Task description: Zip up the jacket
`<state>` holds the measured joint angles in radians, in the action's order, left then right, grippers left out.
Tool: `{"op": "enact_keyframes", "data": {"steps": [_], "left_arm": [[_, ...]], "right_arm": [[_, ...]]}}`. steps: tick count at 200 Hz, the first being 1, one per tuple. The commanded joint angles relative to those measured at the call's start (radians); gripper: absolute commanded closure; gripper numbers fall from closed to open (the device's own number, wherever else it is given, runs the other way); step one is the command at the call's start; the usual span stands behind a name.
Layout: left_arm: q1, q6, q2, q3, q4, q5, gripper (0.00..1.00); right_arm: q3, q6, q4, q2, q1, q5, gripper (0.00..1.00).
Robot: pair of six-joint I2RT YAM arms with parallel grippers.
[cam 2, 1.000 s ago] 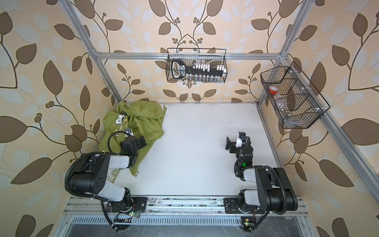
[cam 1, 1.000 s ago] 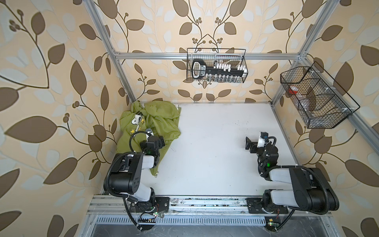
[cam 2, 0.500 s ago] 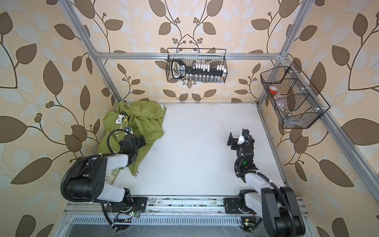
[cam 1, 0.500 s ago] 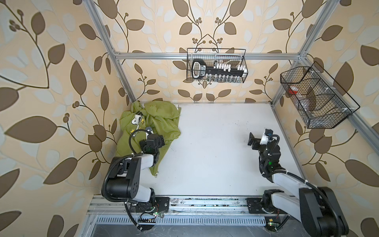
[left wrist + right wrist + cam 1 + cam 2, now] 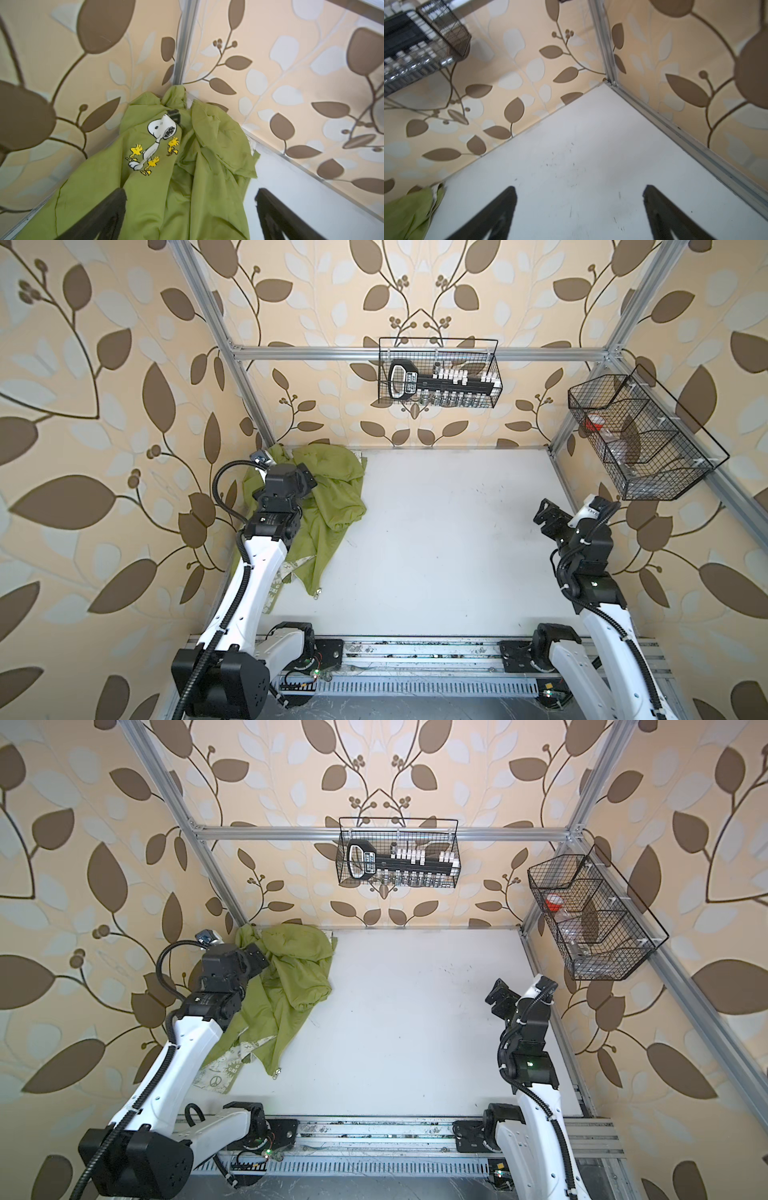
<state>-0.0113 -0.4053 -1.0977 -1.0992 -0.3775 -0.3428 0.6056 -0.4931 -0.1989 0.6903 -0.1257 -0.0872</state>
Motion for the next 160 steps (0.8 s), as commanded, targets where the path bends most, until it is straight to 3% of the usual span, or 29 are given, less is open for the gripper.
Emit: {"op": "enact_keyframes", "data": {"steps": [1, 20, 46, 77, 107, 132, 160], "left_arm": [[0.010, -0.020, -0.056, -0.115, -0.331, 0.132, 0.01], [0.014, 0.007, -0.135, -0.189, -0.405, 0.163, 0.01], [0.015, 0.032, -0.294, -0.277, -0.471, 0.193, 0.09], [0.016, 0.025, -0.482, -0.339, -0.482, 0.237, 0.16], [0.015, 0.012, -0.659, -0.427, -0.537, 0.272, 0.22], [0.016, 0.005, -0.752, -0.456, -0.525, 0.255, 0.24], [0.020, 0.006, -0.820, -0.491, -0.506, 0.260, 0.24]], "right_arm": [[0.063, -0.036, -0.323, 0.014, 0.048, 0.255, 0.22], [0.082, -0.043, -0.391, -0.005, 0.157, 0.273, 0.23], [0.086, -0.111, -0.398, -0.014, 0.410, 0.250, 0.16], [0.085, -0.185, -0.360, 0.024, 0.776, 0.054, 0.13], [0.137, -0.234, -0.388, 0.153, 1.072, -0.174, 0.20], [0.193, -0.271, -0.419, 0.279, 1.172, -0.257, 0.29], [0.230, -0.293, -0.430, 0.350, 1.187, -0.258, 0.29]]}}
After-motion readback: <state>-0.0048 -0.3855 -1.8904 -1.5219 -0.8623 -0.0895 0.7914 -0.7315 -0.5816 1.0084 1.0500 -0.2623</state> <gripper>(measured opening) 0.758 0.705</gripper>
